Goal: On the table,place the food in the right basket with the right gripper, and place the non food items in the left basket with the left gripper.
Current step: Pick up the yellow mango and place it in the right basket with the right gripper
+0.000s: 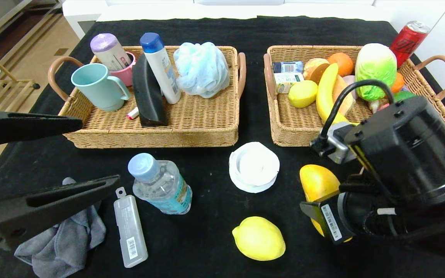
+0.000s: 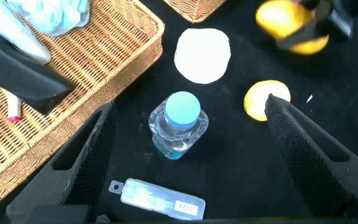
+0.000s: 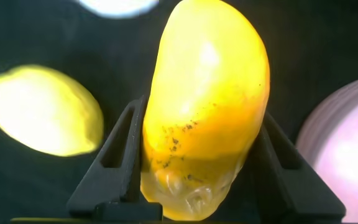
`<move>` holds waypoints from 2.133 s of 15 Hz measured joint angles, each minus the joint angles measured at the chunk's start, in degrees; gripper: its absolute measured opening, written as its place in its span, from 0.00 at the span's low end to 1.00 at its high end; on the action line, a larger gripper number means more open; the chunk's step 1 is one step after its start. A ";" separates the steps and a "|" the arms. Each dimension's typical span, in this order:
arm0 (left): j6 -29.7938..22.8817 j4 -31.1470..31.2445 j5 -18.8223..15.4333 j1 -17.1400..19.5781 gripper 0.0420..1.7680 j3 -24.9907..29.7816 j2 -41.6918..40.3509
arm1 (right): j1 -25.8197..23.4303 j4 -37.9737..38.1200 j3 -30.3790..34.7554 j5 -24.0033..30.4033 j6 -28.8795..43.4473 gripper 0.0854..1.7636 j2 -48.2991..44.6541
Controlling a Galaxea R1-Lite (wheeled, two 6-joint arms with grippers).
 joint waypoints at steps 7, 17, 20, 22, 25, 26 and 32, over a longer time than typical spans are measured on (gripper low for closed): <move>0.02 0.00 -0.06 0.00 0.97 0.00 0.00 | -6.62 0.02 -10.30 -0.17 -2.79 0.56 -2.49; 0.00 0.00 -0.09 0.00 0.97 0.00 -0.09 | -21.65 -0.89 -24.70 6.14 -7.75 0.56 0.32; 0.00 0.02 -0.09 0.00 0.97 0.00 -0.09 | -25.39 -4.85 -26.58 9.16 -8.02 0.56 2.72; 0.00 0.02 -0.09 0.00 0.97 0.00 -0.09 | -27.43 -7.89 -26.79 10.25 -8.77 0.55 4.62; 0.00 0.02 -0.06 0.00 0.97 0.00 -0.09 | -29.87 -12.15 -26.93 12.79 -9.05 0.55 7.39; 0.00 0.02 -0.10 0.00 0.97 0.00 -0.09 | -30.55 -13.07 -27.06 12.90 -9.13 0.55 8.29; 0.09 0.00 -0.15 0.00 0.97 0.06 -0.09 | -32.70 -13.97 -28.05 12.98 -11.36 0.55 11.90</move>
